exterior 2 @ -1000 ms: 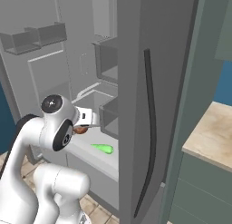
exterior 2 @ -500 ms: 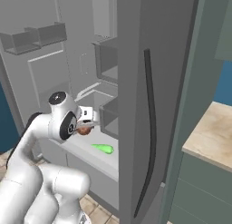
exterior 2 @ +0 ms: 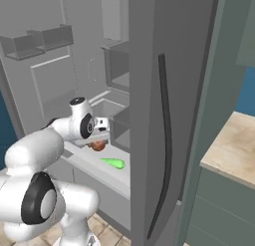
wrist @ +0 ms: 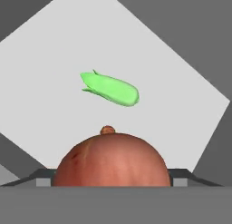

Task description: Place the corn and onion inside the fridge drawer. Close the drawer after placing the vegetables.

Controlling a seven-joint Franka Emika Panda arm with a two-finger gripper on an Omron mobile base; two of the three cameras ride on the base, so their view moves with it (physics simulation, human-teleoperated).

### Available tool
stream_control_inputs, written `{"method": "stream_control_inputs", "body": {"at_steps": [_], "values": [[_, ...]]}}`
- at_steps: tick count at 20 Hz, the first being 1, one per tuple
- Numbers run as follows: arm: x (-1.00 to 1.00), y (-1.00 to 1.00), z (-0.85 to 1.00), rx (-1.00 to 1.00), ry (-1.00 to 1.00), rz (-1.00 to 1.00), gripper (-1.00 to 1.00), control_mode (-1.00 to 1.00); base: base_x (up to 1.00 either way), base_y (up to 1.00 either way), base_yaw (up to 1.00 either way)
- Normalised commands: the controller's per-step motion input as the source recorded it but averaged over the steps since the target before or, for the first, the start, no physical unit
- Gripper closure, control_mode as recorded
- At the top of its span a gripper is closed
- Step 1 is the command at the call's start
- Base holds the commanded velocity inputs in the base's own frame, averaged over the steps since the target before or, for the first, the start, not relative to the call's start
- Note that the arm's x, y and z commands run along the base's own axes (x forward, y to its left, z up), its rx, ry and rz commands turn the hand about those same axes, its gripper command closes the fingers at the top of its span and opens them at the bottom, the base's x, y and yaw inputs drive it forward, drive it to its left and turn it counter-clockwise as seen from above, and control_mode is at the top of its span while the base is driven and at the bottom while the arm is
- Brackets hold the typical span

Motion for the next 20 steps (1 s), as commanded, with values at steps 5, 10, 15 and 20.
{"method": "stream_control_inputs", "body": {"at_steps": [5,10,15,20], "values": [[0.34,-0.05,-0.55,0.02,0.06,0.01,1.00,-1.00,0.00,0.00,0.00],[0.14,-0.26,-0.62,0.12,0.00,0.03,1.00,-1.00,0.00,0.00,0.00],[0.18,-0.26,-0.58,0.09,0.00,0.02,1.00,-1.00,0.00,0.00,0.00],[-0.09,0.00,-0.64,0.00,0.00,0.03,1.00,-1.00,0.00,0.00,0.00]]}}
